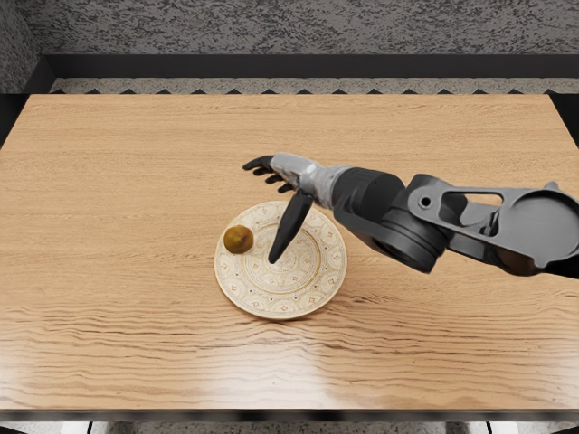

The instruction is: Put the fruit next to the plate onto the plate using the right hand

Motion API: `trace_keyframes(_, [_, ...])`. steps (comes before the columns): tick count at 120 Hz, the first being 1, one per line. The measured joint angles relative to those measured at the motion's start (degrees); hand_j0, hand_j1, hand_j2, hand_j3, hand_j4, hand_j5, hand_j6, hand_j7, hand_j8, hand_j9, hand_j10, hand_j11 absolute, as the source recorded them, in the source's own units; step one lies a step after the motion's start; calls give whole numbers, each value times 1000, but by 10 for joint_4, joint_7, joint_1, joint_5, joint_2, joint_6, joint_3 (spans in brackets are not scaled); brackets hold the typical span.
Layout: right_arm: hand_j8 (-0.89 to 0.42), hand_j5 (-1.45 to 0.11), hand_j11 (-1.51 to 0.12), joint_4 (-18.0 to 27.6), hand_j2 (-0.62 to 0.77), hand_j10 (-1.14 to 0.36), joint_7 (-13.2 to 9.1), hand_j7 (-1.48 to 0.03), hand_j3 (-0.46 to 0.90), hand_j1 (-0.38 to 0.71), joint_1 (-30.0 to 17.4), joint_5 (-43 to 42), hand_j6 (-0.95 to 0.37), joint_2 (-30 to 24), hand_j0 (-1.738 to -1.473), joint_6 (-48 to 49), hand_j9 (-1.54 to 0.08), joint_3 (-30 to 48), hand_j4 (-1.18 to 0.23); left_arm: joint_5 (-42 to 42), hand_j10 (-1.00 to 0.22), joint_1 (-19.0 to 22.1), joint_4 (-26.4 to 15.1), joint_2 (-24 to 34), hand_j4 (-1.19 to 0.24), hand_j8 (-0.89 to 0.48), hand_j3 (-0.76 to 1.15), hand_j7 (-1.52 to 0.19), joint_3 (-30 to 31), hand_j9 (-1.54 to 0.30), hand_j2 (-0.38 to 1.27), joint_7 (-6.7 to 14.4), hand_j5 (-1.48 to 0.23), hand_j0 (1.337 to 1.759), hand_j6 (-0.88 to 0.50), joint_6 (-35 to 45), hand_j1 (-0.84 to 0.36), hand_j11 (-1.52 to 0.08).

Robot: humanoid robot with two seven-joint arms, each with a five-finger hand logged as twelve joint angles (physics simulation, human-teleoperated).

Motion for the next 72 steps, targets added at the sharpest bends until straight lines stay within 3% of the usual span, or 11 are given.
trace_keyframes(43, [-13,-30,-30,17,13,-21,0,-29,0,-332,-22,95,-12,9,-1658,26,-29,62,-22,0,-14,0,0,0,-14,-14,0,-18,0,-18,3,0,-18,1658,-14,0,332,-18])
trace_keyframes(72, [-4,-9,-9,22,4,-7,0,-9,0,-344,-148,258,-4,-11,-1658,274,-9,232,-7,0,-14,1,0,0,-14,-14,0,-18,0,-18,3,0,-18,1658,-14,0,332,-18])
